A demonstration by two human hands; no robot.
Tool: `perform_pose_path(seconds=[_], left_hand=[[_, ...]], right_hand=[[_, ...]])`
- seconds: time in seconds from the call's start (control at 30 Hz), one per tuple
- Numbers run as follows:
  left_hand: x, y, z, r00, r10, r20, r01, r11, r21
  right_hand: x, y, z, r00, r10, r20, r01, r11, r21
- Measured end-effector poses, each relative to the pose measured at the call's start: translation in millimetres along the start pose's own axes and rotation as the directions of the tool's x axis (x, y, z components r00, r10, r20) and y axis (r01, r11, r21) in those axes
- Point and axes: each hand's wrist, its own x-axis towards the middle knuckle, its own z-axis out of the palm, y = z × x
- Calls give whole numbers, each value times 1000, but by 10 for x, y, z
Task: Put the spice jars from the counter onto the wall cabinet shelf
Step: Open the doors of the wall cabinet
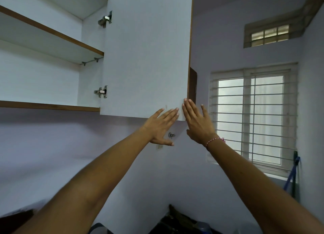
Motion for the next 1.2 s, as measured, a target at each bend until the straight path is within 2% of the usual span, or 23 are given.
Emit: perform_pose_path(seconds=[0.27,0.43,0.57,0.83,0.93,1.03,1.2], left_hand=[[18,-10,169,999,-7,-44,7,1000,-16],[-145,-202,251,990,20,-143,-12,998,58],[-516,-477,217,993,-34,-116,49,991,121],[-1871,-1372,33,964,-267,0,253,914,318],[-2504,-1757,-36,938,-343,38,300,865,402],[-3153,-2113,-111,901,-422,104,322,808,493],[-4001,-2578,-306,810,-577,105,422,698,578]], right_hand=[[5,-68,87,998,62,-17,-60,995,77],[28,-352,-43,979,34,-202,10,977,213],[170,-799,-126,952,51,-303,51,946,319],[628,-2287,-527,942,123,-312,129,725,676],[783,-2930,-874,932,25,-361,249,680,690],[893,-3546,-1236,887,-99,-452,402,648,647],[1115,-4415,-1804,879,-91,-468,442,522,730]])
